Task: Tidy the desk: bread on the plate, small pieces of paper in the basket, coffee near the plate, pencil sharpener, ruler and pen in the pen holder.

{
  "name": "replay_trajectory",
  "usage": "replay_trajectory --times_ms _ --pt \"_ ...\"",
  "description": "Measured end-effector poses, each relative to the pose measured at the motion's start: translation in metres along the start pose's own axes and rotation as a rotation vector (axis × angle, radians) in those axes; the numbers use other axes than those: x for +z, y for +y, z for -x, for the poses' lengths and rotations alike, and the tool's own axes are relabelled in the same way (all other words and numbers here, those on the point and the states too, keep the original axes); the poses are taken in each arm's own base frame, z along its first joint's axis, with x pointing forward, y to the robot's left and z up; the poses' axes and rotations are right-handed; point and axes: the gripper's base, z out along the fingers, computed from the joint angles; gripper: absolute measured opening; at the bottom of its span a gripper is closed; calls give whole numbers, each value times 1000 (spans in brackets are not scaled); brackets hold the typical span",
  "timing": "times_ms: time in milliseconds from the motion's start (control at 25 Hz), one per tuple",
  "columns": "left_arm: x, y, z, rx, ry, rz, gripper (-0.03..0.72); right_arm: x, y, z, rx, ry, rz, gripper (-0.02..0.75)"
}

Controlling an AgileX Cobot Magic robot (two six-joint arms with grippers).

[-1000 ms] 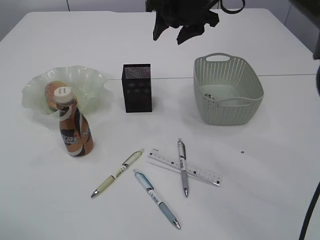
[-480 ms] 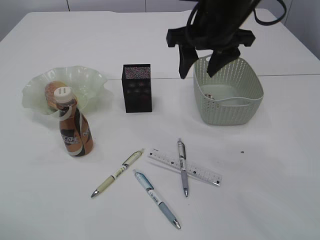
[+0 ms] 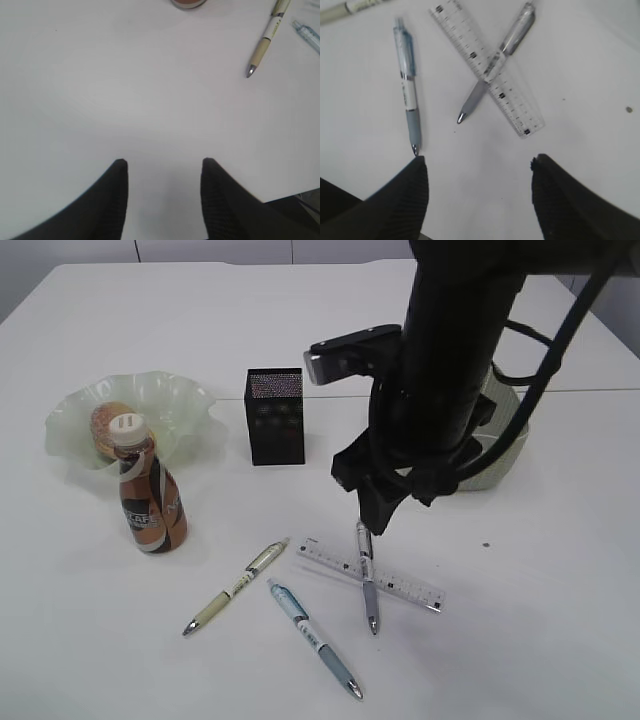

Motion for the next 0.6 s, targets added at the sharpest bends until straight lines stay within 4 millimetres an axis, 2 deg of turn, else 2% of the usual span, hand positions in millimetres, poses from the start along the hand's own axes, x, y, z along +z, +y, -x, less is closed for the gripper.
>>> replay_trajectory --times_ms 160,360,600 --pt "0 0 0 2 0 0 349 15 10 1 -94 36 21 478" --pt "0 0 2 2 -20 -1 347 39 9 7 -217 75 41 478" --pt "0 0 3 2 -28 -1 342 53 12 20 -477 -28 70 478"
